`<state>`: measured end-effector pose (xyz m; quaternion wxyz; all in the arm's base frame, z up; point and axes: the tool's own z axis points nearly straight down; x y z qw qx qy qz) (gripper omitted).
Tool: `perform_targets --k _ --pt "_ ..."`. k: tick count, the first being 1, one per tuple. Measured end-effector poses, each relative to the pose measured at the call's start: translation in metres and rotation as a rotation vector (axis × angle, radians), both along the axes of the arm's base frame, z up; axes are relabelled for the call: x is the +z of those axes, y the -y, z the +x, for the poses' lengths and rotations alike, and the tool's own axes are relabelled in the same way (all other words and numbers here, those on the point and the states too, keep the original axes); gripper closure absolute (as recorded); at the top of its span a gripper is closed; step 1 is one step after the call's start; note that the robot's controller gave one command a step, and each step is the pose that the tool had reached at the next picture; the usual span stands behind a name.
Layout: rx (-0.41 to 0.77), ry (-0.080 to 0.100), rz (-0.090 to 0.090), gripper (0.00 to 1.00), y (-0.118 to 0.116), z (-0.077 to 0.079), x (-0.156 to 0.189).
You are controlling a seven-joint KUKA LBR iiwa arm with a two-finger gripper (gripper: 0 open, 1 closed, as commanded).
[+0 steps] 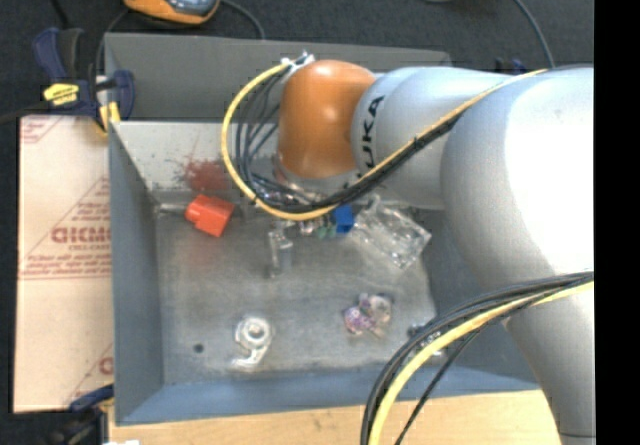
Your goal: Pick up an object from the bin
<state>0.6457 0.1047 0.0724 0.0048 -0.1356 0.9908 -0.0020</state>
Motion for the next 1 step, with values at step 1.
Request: perform_targets --k 1 --pt "0.042 -0.007 -0.001 0.0 0.0703 -0.0004 -0.0014"
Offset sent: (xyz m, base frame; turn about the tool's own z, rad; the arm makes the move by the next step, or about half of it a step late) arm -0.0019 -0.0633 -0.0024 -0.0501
